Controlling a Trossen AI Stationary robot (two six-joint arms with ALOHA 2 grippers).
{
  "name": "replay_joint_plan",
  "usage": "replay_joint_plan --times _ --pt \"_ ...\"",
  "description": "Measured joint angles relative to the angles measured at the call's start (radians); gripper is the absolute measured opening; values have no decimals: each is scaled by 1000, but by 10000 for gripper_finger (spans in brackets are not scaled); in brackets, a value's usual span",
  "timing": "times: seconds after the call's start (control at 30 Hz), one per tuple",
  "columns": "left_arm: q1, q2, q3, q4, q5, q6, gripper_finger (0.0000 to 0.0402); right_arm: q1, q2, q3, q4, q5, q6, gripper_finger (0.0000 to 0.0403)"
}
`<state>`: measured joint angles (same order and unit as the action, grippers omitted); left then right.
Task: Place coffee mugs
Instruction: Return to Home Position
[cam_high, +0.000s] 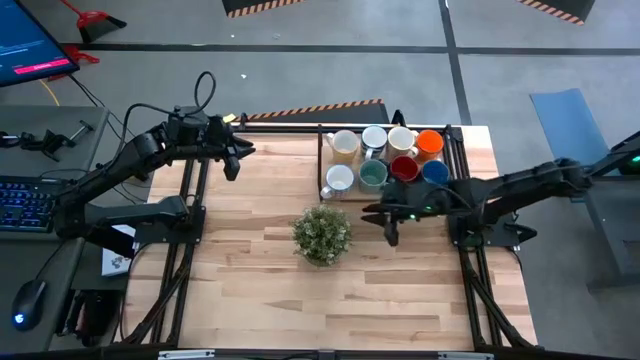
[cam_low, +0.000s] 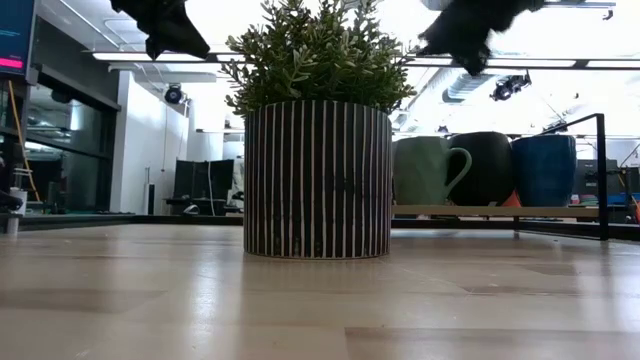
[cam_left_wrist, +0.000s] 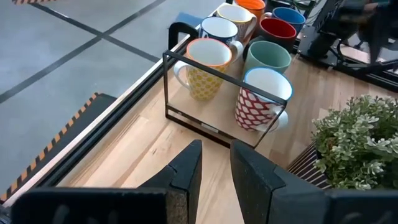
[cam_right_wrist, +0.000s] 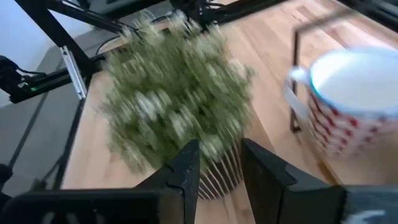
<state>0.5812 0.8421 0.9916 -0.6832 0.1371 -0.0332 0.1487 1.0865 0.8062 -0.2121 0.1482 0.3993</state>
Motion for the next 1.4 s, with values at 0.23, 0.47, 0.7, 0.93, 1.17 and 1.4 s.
replay_joint_plan --times 0.23,0.47,0.7,0.93,1.17,1.4 --pt "0 0 0 0 0 0 76 14 -212 -311 253 0 -16 97" --pt "0 0 0 0 0 0 76 55 -330 -430 318 0 -153 97" --pt "0 0 0 0 0 0 76 61 -445 -525 361 13 -224 97" --pt "0 0 0 0 0 0 76 61 -538 -643 393 53 -218 97" --pt "0 0 0 0 0 0 76 61 -637 -717 462 53 -307 97" --pt "0 0 0 0 0 0 76 61 -769 -740 454 34 -387 97"
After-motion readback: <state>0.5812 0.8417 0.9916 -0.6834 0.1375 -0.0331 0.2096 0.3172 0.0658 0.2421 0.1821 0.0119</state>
